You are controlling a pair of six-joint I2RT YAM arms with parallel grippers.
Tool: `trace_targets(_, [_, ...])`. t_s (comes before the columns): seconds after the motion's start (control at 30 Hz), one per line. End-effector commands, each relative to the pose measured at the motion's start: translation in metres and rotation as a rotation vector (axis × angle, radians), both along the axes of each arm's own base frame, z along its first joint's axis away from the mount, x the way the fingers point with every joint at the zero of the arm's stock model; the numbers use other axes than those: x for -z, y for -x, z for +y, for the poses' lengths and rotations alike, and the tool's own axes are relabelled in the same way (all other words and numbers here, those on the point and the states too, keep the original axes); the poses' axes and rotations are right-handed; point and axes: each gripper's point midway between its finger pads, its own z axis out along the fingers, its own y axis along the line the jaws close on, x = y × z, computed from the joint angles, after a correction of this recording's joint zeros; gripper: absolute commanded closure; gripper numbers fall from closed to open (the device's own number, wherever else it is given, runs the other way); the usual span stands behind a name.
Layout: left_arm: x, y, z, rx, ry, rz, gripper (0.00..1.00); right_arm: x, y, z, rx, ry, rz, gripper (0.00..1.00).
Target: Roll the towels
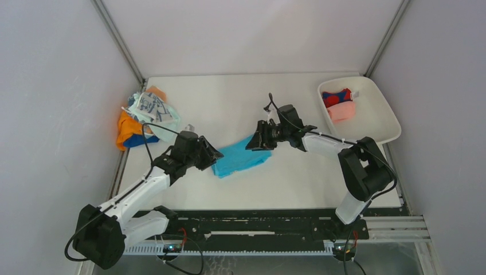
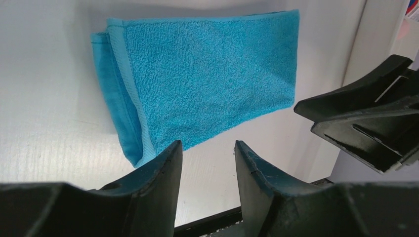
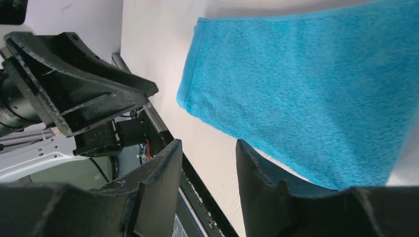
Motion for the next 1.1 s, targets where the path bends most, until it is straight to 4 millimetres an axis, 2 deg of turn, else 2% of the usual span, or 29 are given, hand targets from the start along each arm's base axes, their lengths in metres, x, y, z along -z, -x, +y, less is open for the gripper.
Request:
trace_targets(0.0, [-0.013, -0.010, -0.014, 0.025, 0.047, -0.037, 0.51, 0.009, -0.013, -0.006, 0.025, -0.037, 0.011, 0.56])
trace_targets(0.23, [-0.001, -0.016, -0.023, 0.054, 0.049, -0.003, 0.51, 0.051, -0.029, -0.040, 0.111, 0.043, 0.071, 0.56])
trace_targets(0.4, [0.007, -0.016, -0.023, 0.054, 0.040, 0.019, 0.51, 0.072, -0.035, -0.061, 0.174, 0.048, 0.115, 0.56])
trace_targets(0.57, [0.007, -0.013, -0.038, 0.096, 0.045, 0.030, 0.51, 0.091, -0.039, -0.078, 0.225, 0.040, 0.179, 0.57])
trace_targets(0.7, [0.011, -0.008, -0.037, 0.095, 0.033, 0.053, 0.51, 0.097, -0.042, -0.089, 0.246, 0.026, 0.207, 0.57])
trace_targets(0.93, [0.027, 0.006, -0.006, -0.060, -0.010, 0.086, 0.48, 0.090, -0.043, -0.089, 0.234, 0.019, 0.176, 0.57])
trace_targets(1.07, [0.023, 0.004, -0.014, -0.066, 0.051, 0.078, 0.45, 0.094, -0.042, -0.089, 0.233, 0.026, 0.184, 0.57])
